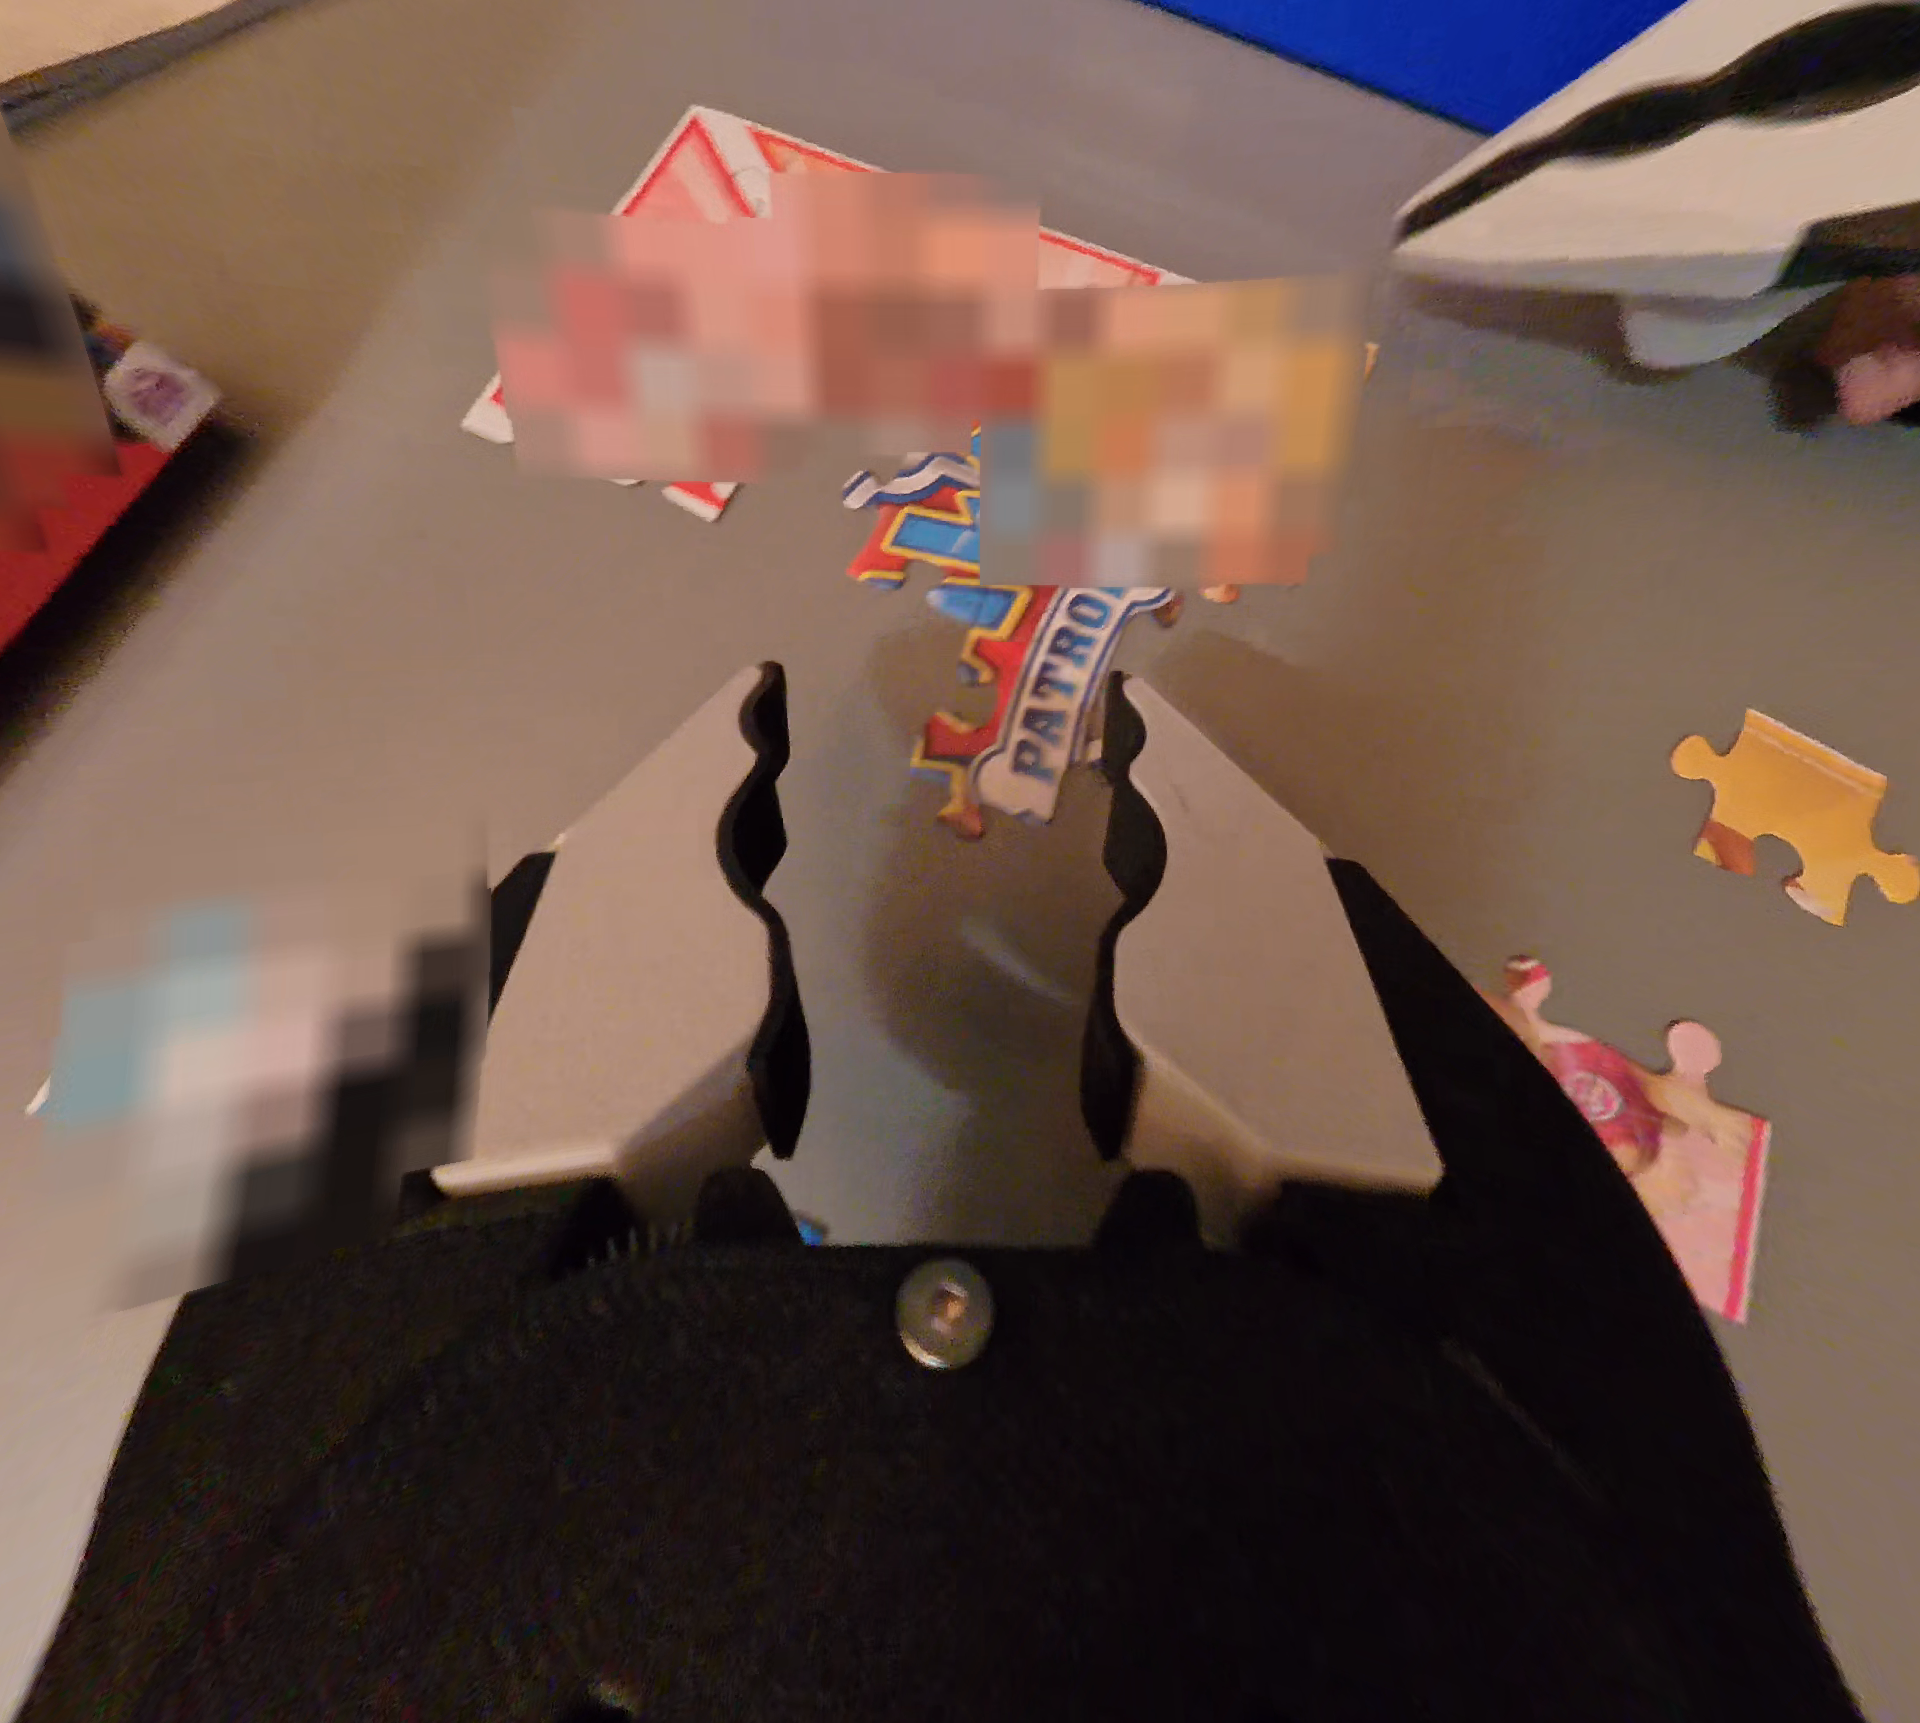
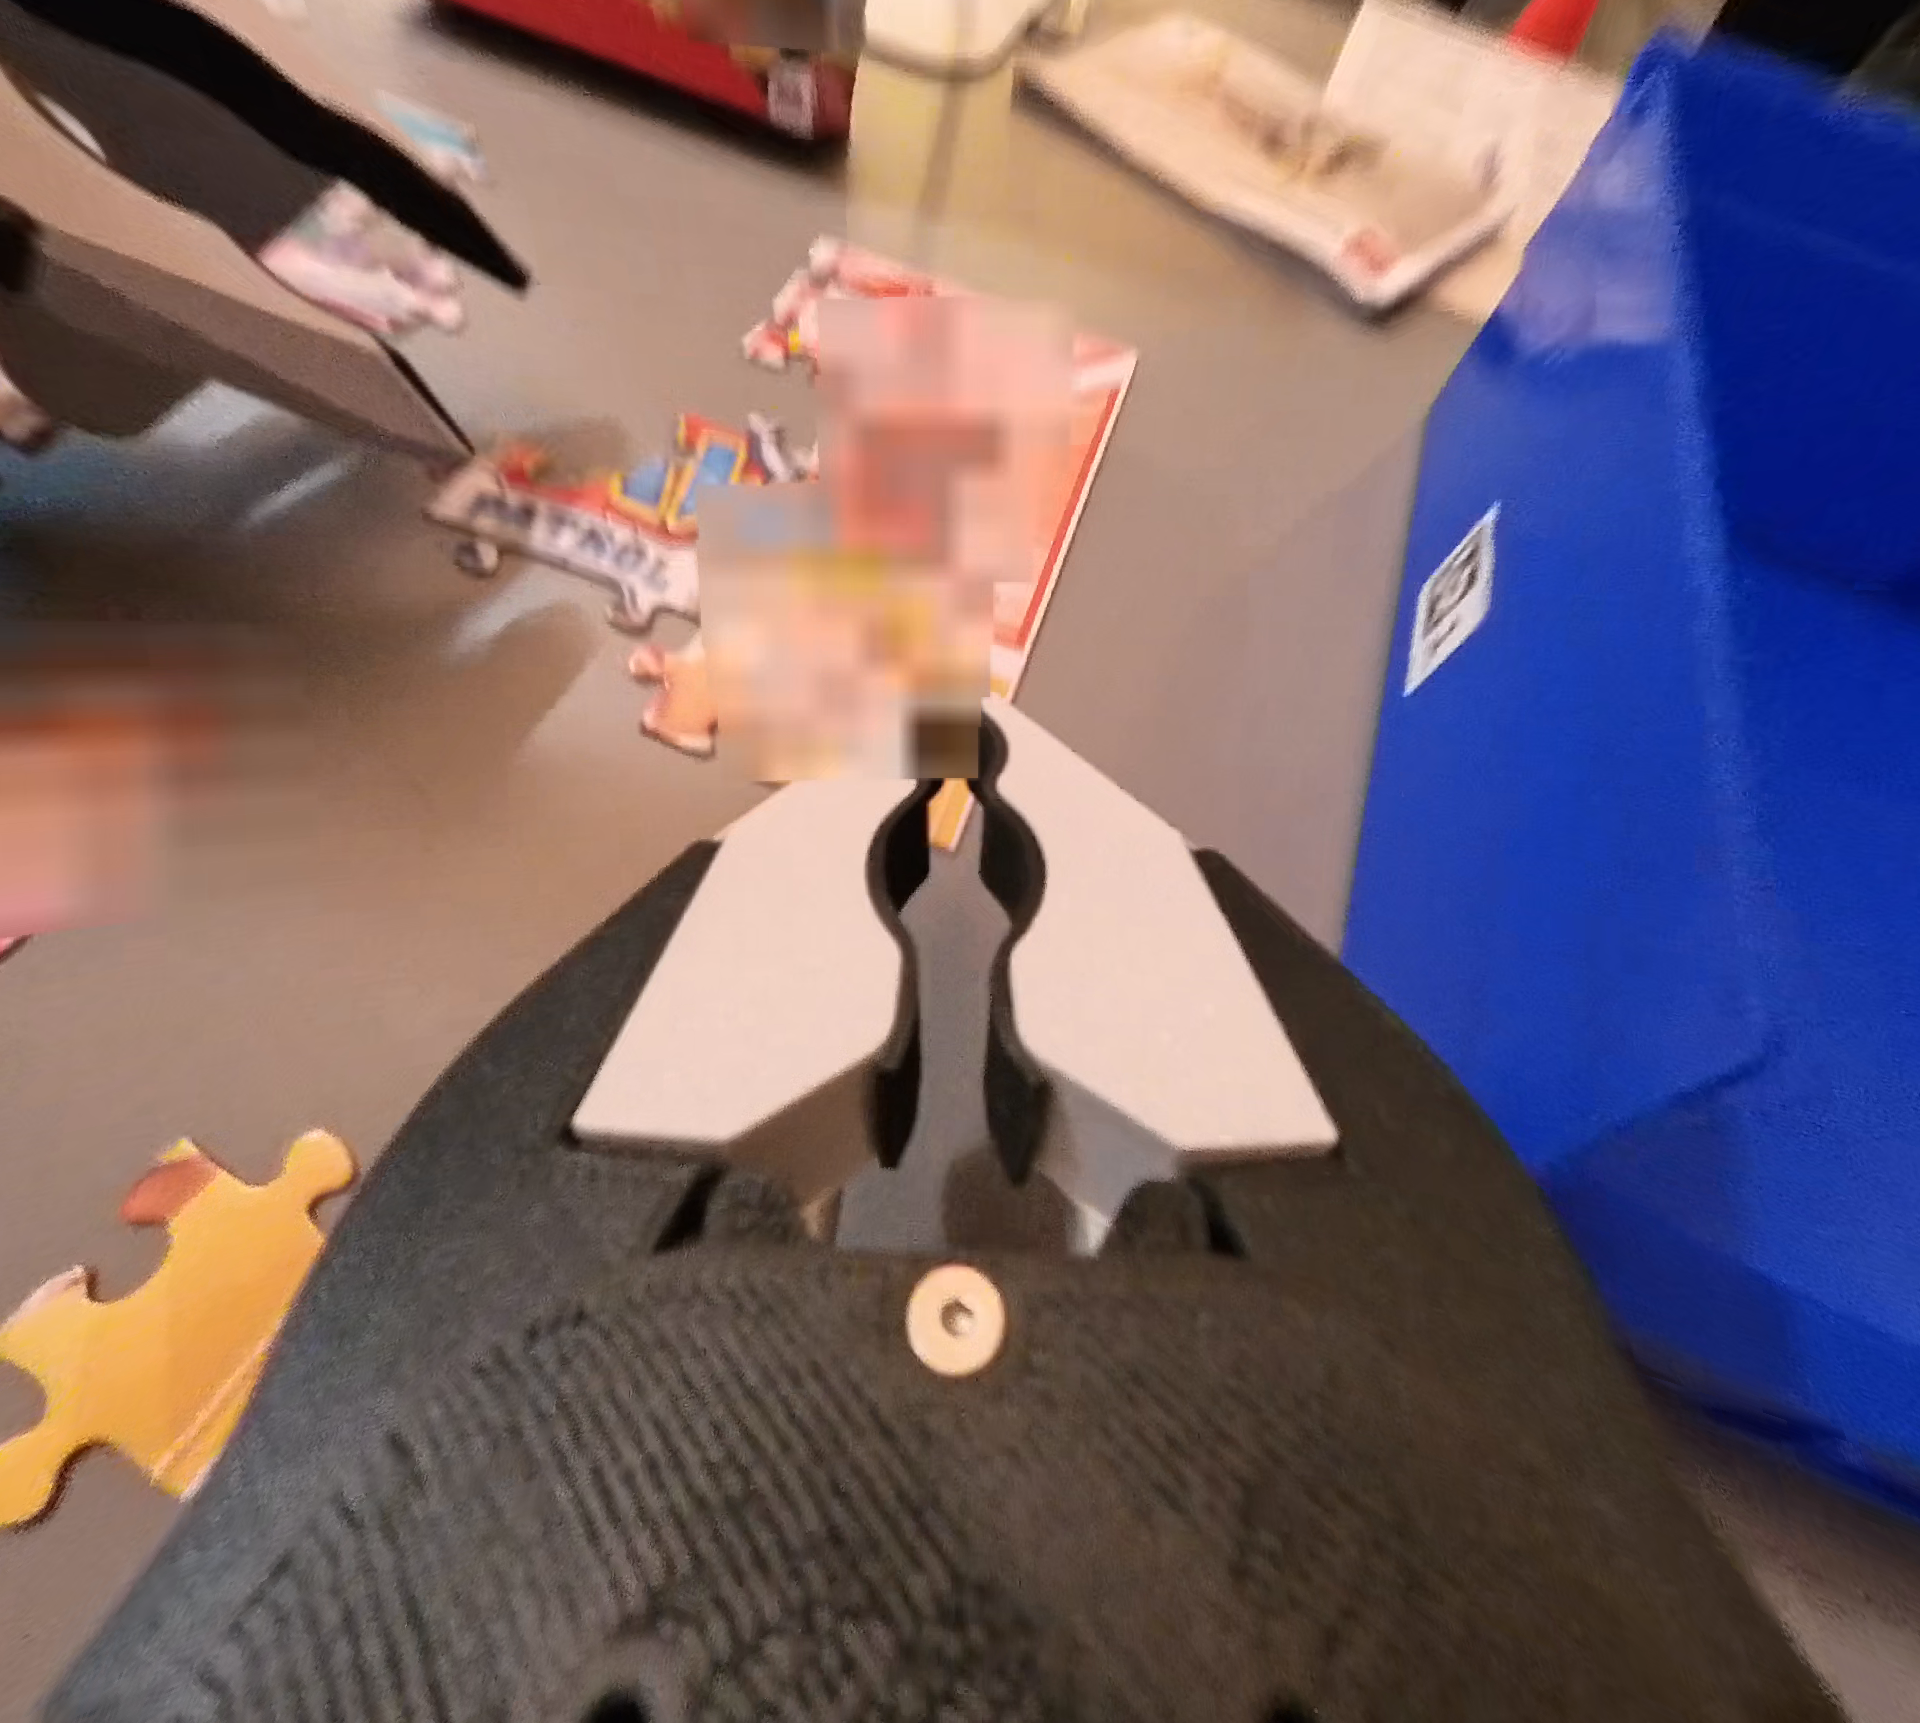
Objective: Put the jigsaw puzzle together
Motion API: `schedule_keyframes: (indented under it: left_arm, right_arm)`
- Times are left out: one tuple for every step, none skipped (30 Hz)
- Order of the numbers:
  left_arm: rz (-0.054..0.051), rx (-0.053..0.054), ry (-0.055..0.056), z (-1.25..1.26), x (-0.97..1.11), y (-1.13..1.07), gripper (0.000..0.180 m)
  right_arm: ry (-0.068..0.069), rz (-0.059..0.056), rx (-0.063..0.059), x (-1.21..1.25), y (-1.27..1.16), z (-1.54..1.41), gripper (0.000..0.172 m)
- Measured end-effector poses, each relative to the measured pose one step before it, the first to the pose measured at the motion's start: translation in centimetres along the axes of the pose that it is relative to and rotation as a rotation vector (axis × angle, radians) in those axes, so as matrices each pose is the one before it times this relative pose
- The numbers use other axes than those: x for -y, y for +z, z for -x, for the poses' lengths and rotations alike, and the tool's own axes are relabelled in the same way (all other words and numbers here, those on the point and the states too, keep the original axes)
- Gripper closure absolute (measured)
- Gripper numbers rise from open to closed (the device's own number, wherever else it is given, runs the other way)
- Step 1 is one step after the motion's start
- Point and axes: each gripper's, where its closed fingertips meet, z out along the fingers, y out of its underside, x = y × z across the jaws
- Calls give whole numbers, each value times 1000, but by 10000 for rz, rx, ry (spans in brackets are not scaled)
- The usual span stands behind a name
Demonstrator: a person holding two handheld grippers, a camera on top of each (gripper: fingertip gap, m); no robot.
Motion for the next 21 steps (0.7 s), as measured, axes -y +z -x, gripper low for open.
schedule_keyframes:
  left_arm:
    - [83,248,-4,566,-372,-303,122]
    - [109,225,31,468,-379,-228,122]
    - [80,170,56,307,-287,-168,122]
    - [30,80,37,107,-158,-106,124]
    - [-3,-18,5,-89,-54,-34,126]
    - [9,-62,15,-183,-44,46,128]
    - [85,-75,64,-238,-152,125,130]
    - [224,-136,154,-341,-359,184,131]
    - [361,-98,204,-309,-558,207,131]
    - [355,29,184,-122,-522,205,131]
    - [187,12,176,-185,-248,131,132]
    - [-97,-75,83,-284,220,-33,132]
    - [-28,-159,36,-360,121,-13,133]
    - [-4,-89,-2,-208,36,92,133]
    - [54,1,0,-36,-86,165,132]
    - [-44,-6,-28,-25,60,109,132]
    - [-46,-9,-55,-4,76,57,132]
    - [-39,10,-55,32,47,76,133]
    - [-39,33,-72,76,39,42,134]
    - [-46,124,-59,211,63,46,137]
    - [-31,100,-22,154,46,38,140]
  right_arm:
    - [-239,-700,29,1069,-289,191,172]
    - [-181,-550,233,821,-169,424,172]
    - [-74,-402,278,588,-110,365,172]
    - [24,-321,137,442,-116,103,172]
    - [59,-273,6,362,-161,-97,172]
    - [45,-202,5,256,-185,-56,172]
    - [-4,-154,94,188,-181,114,172]
    - [-55,-166,149,202,-178,244,172]
    - [-53,-147,152,185,-153,235,172]
    - [-40,-133,104,160,-151,172,171]
    - [-47,-130,67,161,-151,127,168]
    - [-62,-127,42,160,-133,120,167]
    - [-58,-105,29,135,-111,87,167]
    - [-33,-54,39,73,-52,85,167]
    - [-10,2,32,-1,1,48,167]
    - [-13,18,15,-29,13,28,167]
    - [-28,2,5,9,10,34,167]
    - [-42,-6,-9,10,-10,24,167]
    - [-51,-5,-9,4,-4,39,167]
    - [-54,-2,-13,3,-4,41,167]
    - [-47,17,-19,-13,17,16,167]
